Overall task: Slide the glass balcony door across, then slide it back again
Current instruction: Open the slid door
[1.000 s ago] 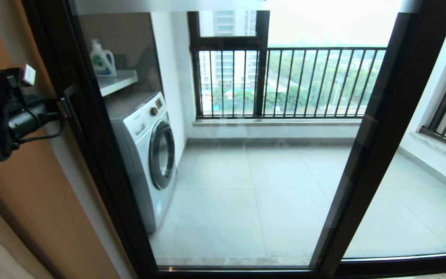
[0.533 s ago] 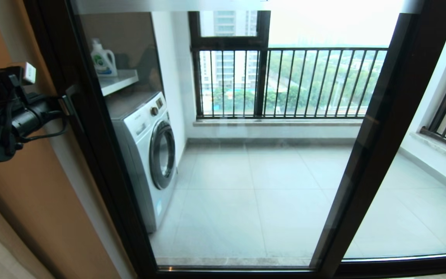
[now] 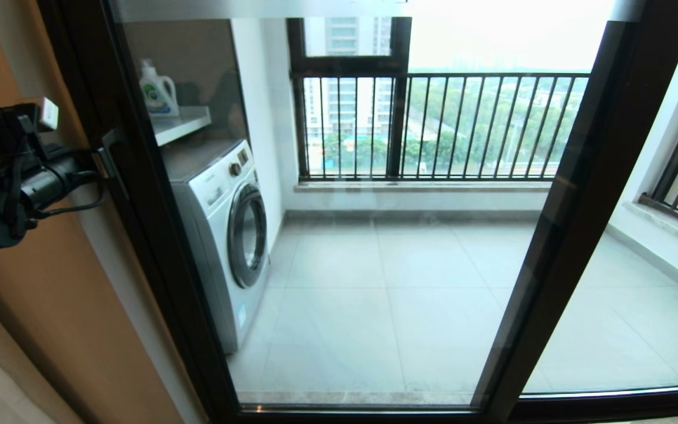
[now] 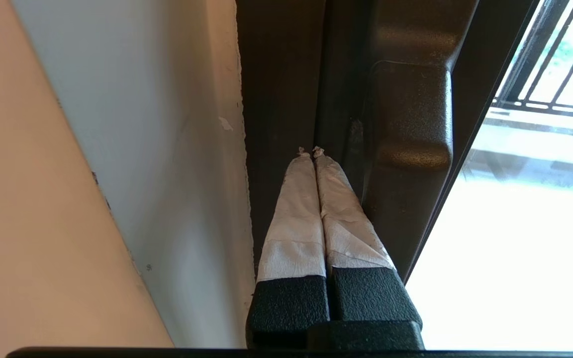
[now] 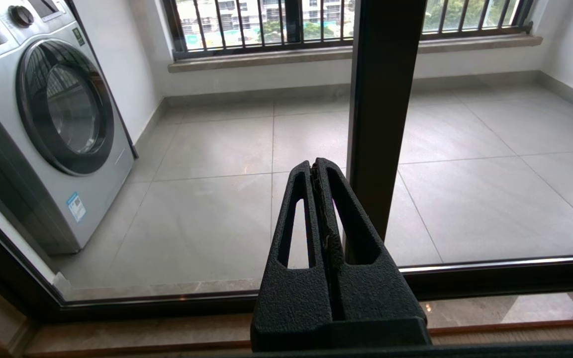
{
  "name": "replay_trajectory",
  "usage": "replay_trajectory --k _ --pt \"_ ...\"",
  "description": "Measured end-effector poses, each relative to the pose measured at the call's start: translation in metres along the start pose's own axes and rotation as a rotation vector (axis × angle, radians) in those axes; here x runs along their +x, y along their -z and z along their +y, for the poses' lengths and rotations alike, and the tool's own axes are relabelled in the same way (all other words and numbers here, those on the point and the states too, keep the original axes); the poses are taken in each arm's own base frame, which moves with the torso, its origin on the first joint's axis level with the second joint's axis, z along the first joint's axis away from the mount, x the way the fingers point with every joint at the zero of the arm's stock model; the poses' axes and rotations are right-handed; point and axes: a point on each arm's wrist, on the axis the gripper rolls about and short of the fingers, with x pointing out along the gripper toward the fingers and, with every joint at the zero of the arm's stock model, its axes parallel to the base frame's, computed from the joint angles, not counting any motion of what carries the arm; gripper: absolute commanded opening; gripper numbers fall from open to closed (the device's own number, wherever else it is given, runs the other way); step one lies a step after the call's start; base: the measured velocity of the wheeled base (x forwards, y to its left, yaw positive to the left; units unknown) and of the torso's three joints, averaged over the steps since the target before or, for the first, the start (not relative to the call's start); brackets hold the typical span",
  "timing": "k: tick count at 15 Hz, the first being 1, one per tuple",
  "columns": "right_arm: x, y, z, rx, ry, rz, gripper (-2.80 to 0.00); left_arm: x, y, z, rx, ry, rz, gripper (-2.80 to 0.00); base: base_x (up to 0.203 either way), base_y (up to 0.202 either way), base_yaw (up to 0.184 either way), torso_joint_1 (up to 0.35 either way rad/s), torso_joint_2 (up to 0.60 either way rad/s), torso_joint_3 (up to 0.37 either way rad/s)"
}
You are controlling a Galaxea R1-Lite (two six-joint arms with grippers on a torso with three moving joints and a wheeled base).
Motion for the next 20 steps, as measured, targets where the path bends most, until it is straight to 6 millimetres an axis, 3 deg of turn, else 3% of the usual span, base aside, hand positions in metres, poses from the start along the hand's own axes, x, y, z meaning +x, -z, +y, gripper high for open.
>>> replay_trajectory --k 20 --pt "0.000 0.000 0.000 0.000 0.000 0.000 -2.80 0.000 -0.016 -0.002 0.002 -0.018 -0.052 -2.80 0.000 0.000 0.000 0.000 0.00 0.000"
